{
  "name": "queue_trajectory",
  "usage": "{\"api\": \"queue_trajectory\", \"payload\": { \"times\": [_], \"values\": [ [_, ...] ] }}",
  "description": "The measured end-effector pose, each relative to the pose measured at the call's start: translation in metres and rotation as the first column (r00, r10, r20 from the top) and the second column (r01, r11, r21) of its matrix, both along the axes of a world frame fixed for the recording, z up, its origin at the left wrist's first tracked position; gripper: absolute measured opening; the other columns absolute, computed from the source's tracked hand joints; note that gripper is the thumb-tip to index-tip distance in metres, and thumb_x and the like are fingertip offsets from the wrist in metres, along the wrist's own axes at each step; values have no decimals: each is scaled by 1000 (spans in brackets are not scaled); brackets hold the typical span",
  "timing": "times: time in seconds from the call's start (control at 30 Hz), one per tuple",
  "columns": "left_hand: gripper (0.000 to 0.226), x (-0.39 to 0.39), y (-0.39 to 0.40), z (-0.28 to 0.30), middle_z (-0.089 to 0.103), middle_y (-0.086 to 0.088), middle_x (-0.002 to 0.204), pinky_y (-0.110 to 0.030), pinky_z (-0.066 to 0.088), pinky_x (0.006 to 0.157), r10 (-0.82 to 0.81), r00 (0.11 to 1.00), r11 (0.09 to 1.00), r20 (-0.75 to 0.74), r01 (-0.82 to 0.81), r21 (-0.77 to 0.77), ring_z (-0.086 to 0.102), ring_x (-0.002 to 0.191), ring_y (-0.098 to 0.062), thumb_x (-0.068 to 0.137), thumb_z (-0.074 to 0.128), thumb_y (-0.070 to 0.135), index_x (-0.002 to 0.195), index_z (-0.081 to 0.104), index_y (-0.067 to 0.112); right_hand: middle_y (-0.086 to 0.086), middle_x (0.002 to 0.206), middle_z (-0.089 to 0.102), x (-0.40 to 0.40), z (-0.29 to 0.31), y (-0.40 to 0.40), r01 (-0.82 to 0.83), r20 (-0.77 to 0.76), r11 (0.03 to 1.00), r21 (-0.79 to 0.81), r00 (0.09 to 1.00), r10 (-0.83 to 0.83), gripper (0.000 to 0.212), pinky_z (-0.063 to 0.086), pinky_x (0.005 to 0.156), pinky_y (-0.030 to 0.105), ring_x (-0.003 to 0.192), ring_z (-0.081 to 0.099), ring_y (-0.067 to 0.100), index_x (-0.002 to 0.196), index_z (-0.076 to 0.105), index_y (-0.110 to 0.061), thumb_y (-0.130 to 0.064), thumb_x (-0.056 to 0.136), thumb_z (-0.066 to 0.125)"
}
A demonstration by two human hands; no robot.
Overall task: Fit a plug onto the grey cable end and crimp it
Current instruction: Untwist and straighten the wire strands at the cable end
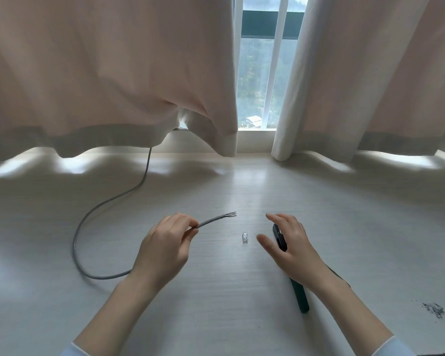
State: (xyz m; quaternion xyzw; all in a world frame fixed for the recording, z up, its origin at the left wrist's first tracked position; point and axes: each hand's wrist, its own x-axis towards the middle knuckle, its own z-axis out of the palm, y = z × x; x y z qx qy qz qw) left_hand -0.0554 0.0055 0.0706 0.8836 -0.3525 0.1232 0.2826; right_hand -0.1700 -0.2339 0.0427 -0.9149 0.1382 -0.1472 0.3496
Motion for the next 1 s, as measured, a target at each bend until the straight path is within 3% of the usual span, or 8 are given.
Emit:
{"api": "queue_trajectory", "payload": {
  "times": [0.2, 0.33, 0.5, 0.67, 0.83, 1.0],
  "values": [
    [9, -1, -2, 1, 69, 5, 86, -26, 41, 63, -17, 1000, 1000, 11, 16, 11, 64, 80, -23, 84, 70, 7, 87, 67, 14, -12, 141, 37, 11, 15, 14, -90, 23, 996, -7, 996, 90, 79, 28, 107, 26, 131, 29, 5, 141, 39, -28, -72, 75, 43],
    [11, -5, -5, 3, 70, 5, 86, -25, 40, 63, -36, 999, 999, 27, 36, 21, 65, 79, -24, 81, 72, 5, 87, 68, 14, -6, 139, 41, 26, 23, 32, -152, 92, 987, -59, 983, 157, 69, 29, 105, 21, 129, 34, 10, 138, 46, -25, -54, 79, 65],
    [12, -5, -8, 3, 72, 4, 87, -27, 45, 65, -66, 997, 998, 33, 65, 20, 66, 80, -25, 80, 73, 5, 87, 69, 13, -9, 111, 61, 40, 30, 46, -214, 84, 975, -65, 972, 219, 51, 46, 89, 28, 107, 52, 7, 122, 60, -26, -51, 78, 69],
    [13, -4, -8, 3, 72, 4, 85, -28, 45, 63, -78, 996, 997, 45, 77, 14, 66, 78, -25, 79, 74, 5, 87, 69, 14, -6, 85, 66, 46, 32, 50, -226, 95, 973, -50, 969, 230, 23, 51, 77, 40, 81, 56, 10, 99, 70, -22, -40, 84, 69],
    [13, -5, -8, 2, 71, 5, 85, -30, 48, 62, -84, 995, 996, 51, 84, -9, 66, 78, -24, 80, 73, 5, 87, 69, 15, -2, 79, 66, 45, 29, 46, -209, 129, 978, 12, 970, 206, 13, 51, 71, 45, 74, 58, 16, 85, 71, -16, -29, 88, 67],
    [12, -5, -9, 1, 71, 4, 85, -33, 51, 61, -75, 997, 997, 36, 76, -28, 65, 77, -25, 82, 71, 4, 87, 69, 14, -6, 76, 63, 40, 27, 40, -204, 140, 978, 51, 971, 195, 11, 50, 73, 39, 72, 58, 12, 83, 69, -14, -23, 88, 66]
  ]
}}
